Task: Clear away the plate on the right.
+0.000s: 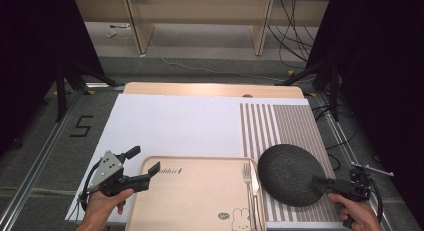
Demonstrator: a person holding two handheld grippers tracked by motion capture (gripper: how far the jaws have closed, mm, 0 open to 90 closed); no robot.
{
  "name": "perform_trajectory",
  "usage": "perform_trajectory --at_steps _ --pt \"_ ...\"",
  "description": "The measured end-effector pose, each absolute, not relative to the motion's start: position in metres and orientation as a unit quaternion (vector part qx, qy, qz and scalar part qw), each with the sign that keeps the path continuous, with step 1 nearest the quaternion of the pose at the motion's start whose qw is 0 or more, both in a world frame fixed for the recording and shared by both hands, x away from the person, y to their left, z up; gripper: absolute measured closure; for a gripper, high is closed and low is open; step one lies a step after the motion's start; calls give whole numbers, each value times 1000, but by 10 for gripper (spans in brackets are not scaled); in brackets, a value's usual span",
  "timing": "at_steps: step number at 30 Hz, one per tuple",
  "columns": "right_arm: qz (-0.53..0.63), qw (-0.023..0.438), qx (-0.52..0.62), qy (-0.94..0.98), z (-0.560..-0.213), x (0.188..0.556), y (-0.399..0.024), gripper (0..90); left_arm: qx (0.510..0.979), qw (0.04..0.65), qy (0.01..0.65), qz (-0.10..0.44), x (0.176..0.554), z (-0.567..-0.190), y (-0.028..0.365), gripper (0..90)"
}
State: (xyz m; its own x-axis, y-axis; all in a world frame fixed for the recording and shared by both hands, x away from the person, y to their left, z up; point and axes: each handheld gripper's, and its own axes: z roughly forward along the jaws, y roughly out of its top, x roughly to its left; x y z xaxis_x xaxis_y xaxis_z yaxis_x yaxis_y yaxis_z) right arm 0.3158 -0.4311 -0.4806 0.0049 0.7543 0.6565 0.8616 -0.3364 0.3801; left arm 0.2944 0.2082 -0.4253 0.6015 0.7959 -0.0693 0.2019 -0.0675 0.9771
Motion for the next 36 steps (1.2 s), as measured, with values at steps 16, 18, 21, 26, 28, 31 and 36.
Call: perform_trajectory --at_steps 16,18,21,26,28,31,36 --pt "-423 85 -711 -555 -484 317 -434 535 684 577 366 257 295 -425 208 156" --pt "-425 85 -712 -553 -484 318 -435 538 684 577 365 257 295 -426 208 156" --pt "-428 88 -711 -551 -486 318 -436 546 684 577 365 257 296 -426 208 156" --pt "-431 90 -713 -545 -487 318 -436 569 685 577 363 257 295 -426 208 156" --pt "-430 90 -716 -543 -487 318 -436 587 686 576 363 256 295 -426 207 156" --pt "-424 89 -721 -541 -487 318 -437 630 686 576 363 256 296 -426 207 156" --pt "-417 86 -729 -535 -488 317 -438 712 687 576 362 255 296 -426 206 156"
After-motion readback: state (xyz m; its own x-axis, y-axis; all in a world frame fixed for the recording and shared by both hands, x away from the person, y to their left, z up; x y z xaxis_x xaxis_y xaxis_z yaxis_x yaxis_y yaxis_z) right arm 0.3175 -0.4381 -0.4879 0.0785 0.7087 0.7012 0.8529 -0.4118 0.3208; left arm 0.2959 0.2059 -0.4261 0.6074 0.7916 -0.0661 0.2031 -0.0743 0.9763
